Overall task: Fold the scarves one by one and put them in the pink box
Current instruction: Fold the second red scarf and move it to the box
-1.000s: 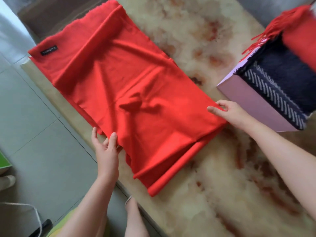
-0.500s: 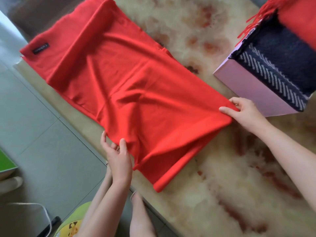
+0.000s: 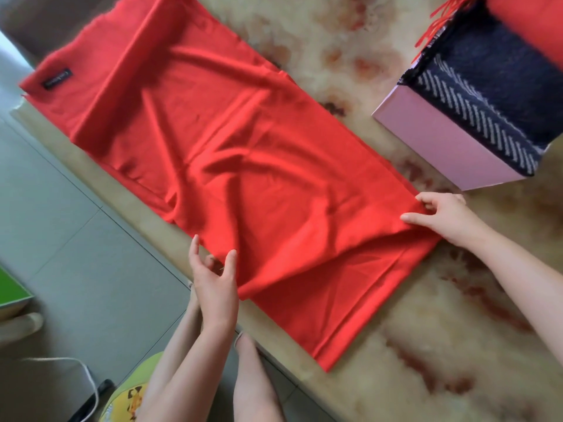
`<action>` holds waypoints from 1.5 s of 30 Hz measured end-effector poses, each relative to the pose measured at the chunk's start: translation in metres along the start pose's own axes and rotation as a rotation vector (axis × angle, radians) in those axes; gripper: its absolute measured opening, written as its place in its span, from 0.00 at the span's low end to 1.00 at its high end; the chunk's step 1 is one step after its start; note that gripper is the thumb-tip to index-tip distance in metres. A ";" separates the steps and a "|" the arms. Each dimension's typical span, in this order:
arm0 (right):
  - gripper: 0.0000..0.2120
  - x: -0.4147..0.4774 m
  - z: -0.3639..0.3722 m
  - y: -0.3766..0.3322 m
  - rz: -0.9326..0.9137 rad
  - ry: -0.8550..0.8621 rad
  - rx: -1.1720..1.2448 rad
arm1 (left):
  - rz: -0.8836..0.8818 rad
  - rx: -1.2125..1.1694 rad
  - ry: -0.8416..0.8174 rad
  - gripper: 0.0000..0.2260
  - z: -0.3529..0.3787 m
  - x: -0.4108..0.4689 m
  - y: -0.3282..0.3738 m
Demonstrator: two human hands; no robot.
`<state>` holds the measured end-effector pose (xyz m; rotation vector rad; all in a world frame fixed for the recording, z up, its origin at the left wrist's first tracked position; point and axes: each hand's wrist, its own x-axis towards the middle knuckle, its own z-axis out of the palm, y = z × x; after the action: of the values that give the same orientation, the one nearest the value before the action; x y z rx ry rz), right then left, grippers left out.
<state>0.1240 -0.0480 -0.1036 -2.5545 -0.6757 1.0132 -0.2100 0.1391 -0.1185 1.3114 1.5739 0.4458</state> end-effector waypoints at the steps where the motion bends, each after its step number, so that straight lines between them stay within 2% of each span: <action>1: 0.08 -0.003 0.000 0.004 -0.006 0.026 0.048 | -0.007 -0.011 0.009 0.26 -0.002 0.000 -0.004; 3: 0.12 -0.009 -0.004 -0.001 -0.008 0.080 0.321 | -0.016 -0.063 0.011 0.22 -0.007 -0.001 -0.009; 5: 0.08 -0.013 -0.009 -0.007 -0.012 0.133 0.437 | -0.032 -0.107 0.002 0.21 -0.009 -0.002 -0.011; 7: 0.11 -0.014 -0.008 -0.007 -0.036 0.075 0.417 | -0.098 -0.180 -0.006 0.21 -0.008 -0.003 -0.015; 10: 0.21 -0.017 0.000 -0.001 0.027 -0.079 0.277 | -0.201 -0.282 -0.073 0.22 -0.002 -0.011 -0.014; 12: 0.34 -0.018 0.007 0.009 0.112 -0.098 0.109 | -0.181 -0.215 -0.124 0.24 0.000 -0.019 -0.016; 14: 0.38 -0.021 0.008 0.014 0.130 -0.093 -0.004 | -0.122 -0.108 -0.169 0.28 0.001 -0.029 -0.018; 16: 0.34 -0.024 0.004 0.020 0.108 -0.048 -0.001 | -0.082 -0.049 -0.165 0.29 0.000 -0.033 -0.017; 17: 0.27 -0.024 0.002 0.023 0.115 -0.025 0.053 | -0.078 -0.049 -0.151 0.28 0.000 -0.033 -0.016; 19: 0.06 -0.031 -0.002 0.019 0.090 0.007 0.201 | -0.089 -0.090 -0.155 0.27 0.000 -0.033 -0.014; 20: 0.04 -0.033 -0.005 0.016 0.083 0.039 0.222 | -0.089 -0.101 -0.172 0.26 0.000 -0.033 -0.015; 22: 0.07 -0.033 -0.004 0.017 0.076 0.104 0.239 | -0.086 -0.066 -0.208 0.26 0.001 -0.038 -0.014; 24: 0.10 -0.040 -0.003 0.016 0.089 0.092 0.226 | -0.046 -0.018 -0.260 0.29 0.003 -0.048 -0.011; 26: 0.18 -0.045 0.002 0.023 0.127 0.077 0.143 | 0.005 0.010 -0.307 0.29 0.004 -0.057 -0.009; 27: 0.22 -0.048 0.003 0.024 0.130 0.069 0.087 | 0.029 0.042 -0.329 0.27 0.006 -0.061 -0.008; 29: 0.21 -0.054 0.005 0.026 0.167 0.043 0.016 | 0.063 0.104 -0.383 0.18 0.008 -0.066 -0.013; 31: 0.27 -0.054 0.010 0.034 0.221 0.035 -0.027 | 0.025 0.125 -0.437 0.15 0.007 -0.072 -0.015; 33: 0.23 -0.058 0.009 0.036 0.192 0.053 -0.050 | -0.009 0.105 -0.449 0.13 0.004 -0.077 -0.016; 35: 0.06 -0.064 0.003 0.034 0.177 0.080 -0.011 | -0.063 0.040 -0.404 0.10 0.000 -0.078 -0.018; 36: 0.06 -0.066 -0.001 0.034 0.152 0.099 0.004 | -0.104 -0.002 -0.364 0.10 -0.002 -0.076 -0.019; 38: 0.11 -0.068 -0.009 0.033 0.142 0.148 0.078 | -0.197 -0.087 -0.308 0.07 -0.004 -0.073 -0.024; 41: 0.23 -0.070 -0.014 0.032 0.101 0.209 0.149 | -0.238 -0.152 -0.338 0.09 -0.006 -0.078 -0.025; 44: 0.26 -0.065 -0.008 0.040 0.198 0.192 -0.019 | -0.191 -0.159 -0.441 0.06 -0.004 -0.094 -0.024; 45: 0.31 -0.063 -0.005 0.042 0.234 0.176 -0.074 | -0.169 -0.139 -0.471 0.07 -0.002 -0.098 -0.026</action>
<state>0.1008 -0.1173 -0.0838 -2.7954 -0.3802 0.8307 -0.2337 0.0438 -0.0943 1.0709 1.2202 0.1229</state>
